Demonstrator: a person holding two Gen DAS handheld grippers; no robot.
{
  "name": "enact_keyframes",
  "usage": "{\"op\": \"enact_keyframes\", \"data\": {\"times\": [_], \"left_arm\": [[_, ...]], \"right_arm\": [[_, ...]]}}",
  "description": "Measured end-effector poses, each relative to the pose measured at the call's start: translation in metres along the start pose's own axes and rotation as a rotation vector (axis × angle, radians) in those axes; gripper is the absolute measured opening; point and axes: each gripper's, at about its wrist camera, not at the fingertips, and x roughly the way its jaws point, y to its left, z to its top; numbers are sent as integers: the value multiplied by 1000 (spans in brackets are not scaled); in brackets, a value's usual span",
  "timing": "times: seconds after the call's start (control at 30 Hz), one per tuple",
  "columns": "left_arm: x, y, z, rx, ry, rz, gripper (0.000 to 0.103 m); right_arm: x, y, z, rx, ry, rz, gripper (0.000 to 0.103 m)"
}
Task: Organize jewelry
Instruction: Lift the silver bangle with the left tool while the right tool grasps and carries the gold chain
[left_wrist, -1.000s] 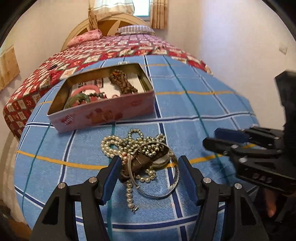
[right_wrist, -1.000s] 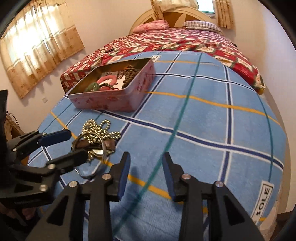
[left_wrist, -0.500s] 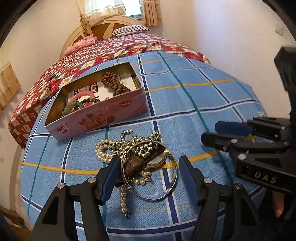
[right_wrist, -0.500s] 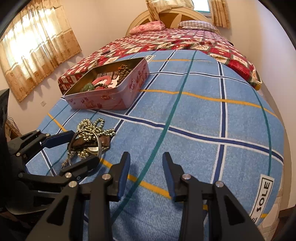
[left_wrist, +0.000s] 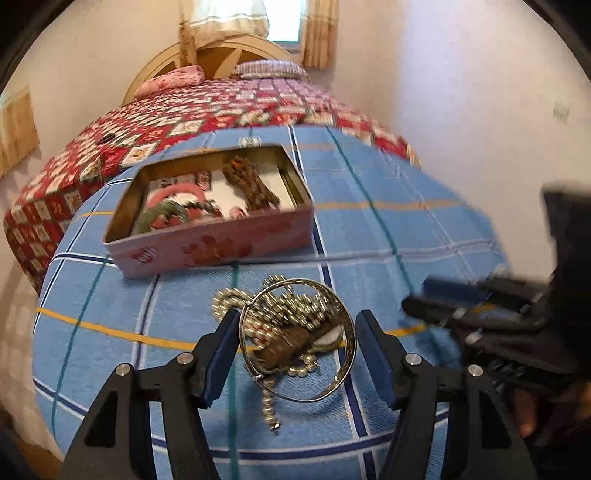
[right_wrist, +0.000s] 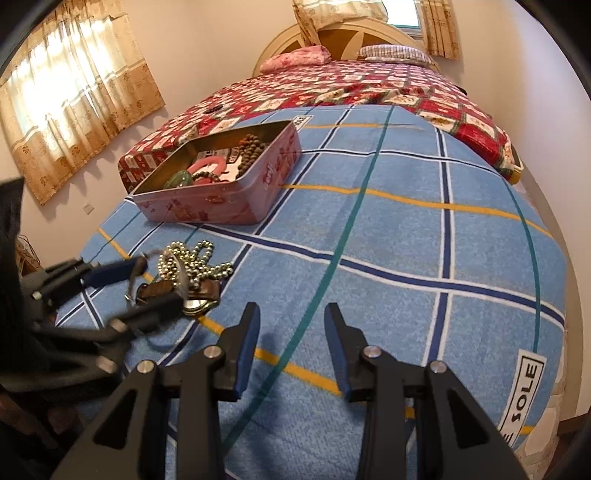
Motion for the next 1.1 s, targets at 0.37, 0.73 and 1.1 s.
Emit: {"op": "enact_keyframes", "data": {"times": [0.37, 0.73, 1.1], "left_arm": [[-13, 65, 5, -128, -37, 80, 64], [-8, 87, -5, -172, -23, 69, 64], [-21, 101, 22, -162, -70, 70, 64]], "right_arm": [[14, 45, 21, -108, 23, 86, 40], [53, 73, 37, -184, 111, 128, 30], [8, 78, 68, -230, -20, 106, 13]]}}
